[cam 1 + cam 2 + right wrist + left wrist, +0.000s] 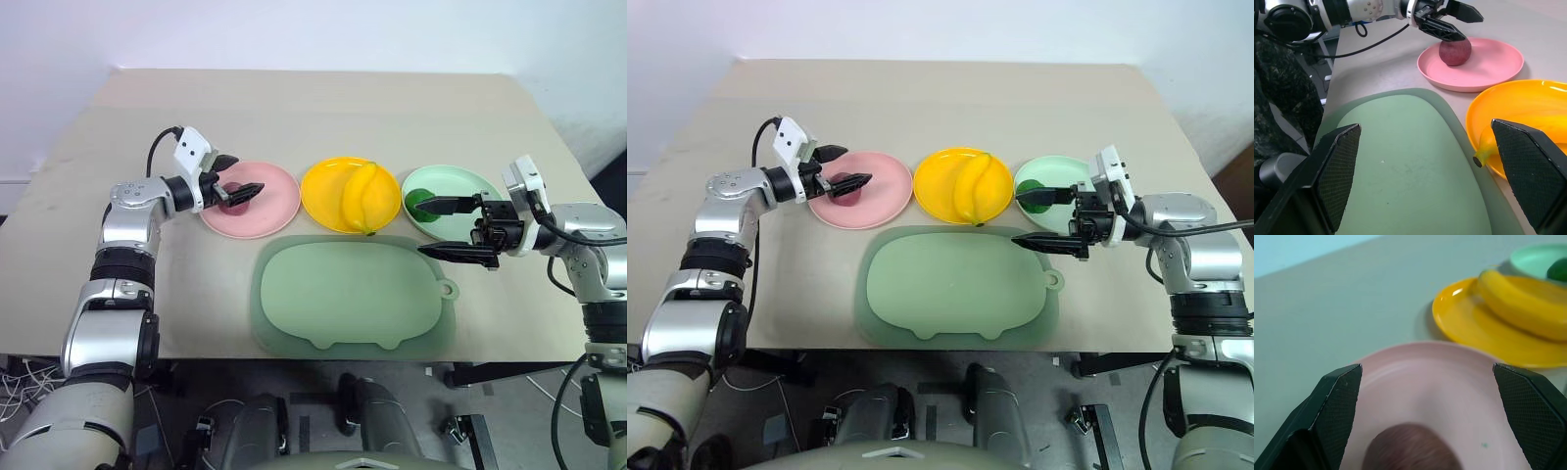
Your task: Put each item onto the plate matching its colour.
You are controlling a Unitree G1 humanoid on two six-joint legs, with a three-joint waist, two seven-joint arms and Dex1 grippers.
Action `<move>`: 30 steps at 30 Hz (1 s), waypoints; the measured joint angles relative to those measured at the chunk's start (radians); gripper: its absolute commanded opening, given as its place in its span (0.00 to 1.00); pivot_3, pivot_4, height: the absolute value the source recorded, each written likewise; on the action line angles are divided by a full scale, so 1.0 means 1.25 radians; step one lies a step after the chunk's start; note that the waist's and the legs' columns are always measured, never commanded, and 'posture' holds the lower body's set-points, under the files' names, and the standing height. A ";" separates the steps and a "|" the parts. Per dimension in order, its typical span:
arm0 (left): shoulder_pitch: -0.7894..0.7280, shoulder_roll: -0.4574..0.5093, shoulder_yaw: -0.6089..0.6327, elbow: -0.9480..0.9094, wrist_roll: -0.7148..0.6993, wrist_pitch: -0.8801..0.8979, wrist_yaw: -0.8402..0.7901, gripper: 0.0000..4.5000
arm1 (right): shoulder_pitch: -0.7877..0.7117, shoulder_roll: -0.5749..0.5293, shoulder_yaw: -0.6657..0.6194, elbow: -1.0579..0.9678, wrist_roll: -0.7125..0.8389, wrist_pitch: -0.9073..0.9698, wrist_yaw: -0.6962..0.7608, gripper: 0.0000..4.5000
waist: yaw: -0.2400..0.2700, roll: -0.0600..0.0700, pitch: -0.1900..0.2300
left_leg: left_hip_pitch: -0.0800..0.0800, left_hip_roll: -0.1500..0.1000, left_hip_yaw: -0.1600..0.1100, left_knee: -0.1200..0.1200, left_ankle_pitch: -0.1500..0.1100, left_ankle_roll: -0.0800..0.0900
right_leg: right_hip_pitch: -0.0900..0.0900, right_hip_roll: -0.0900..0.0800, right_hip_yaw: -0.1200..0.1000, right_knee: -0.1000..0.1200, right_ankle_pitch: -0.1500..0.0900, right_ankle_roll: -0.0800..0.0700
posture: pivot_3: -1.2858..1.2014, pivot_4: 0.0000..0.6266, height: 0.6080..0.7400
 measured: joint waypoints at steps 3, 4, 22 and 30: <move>0.014 -0.002 0.007 -0.043 -0.035 0.025 -0.032 0.99 | -0.001 0.000 0.000 0.006 0.000 0.000 -0.004 1.00 | 0.000 0.000 0.000 | 0.000 0.000 0.000 0.000 0.000 0.000 | 0.000 0.000 0.000 0.000 0.000 0.000 | 0.52 0.24 0.72; 0.021 -0.002 0.013 -0.067 -0.054 0.047 -0.044 0.99 | -0.001 0.000 -0.001 0.007 0.000 0.000 -0.004 1.00 | 0.000 0.000 0.000 | 0.000 0.000 0.000 0.000 0.000 0.000 | 0.000 0.000 0.000 0.000 0.000 0.000 | 0.52 0.24 0.72; 0.244 0.102 -0.049 -0.473 -0.202 0.251 -0.328 0.99 | -0.017 0.000 -0.010 0.027 0.001 -0.001 -0.005 1.00 | 0.000 0.000 0.000 | 0.000 0.000 0.000 0.000 0.000 0.000 | 0.000 0.000 0.000 0.000 0.000 0.000 | 0.52 0.24 0.72; 0.241 0.108 -0.053 -0.495 -0.238 0.287 -0.361 0.99 | -0.020 0.010 -0.011 0.027 0.003 -0.002 -0.015 1.00 | 0.000 0.000 0.000 | 0.000 0.000 0.000 0.000 0.000 0.000 | 0.000 0.000 0.000 0.000 0.000 0.000 | 0.52 0.24 0.72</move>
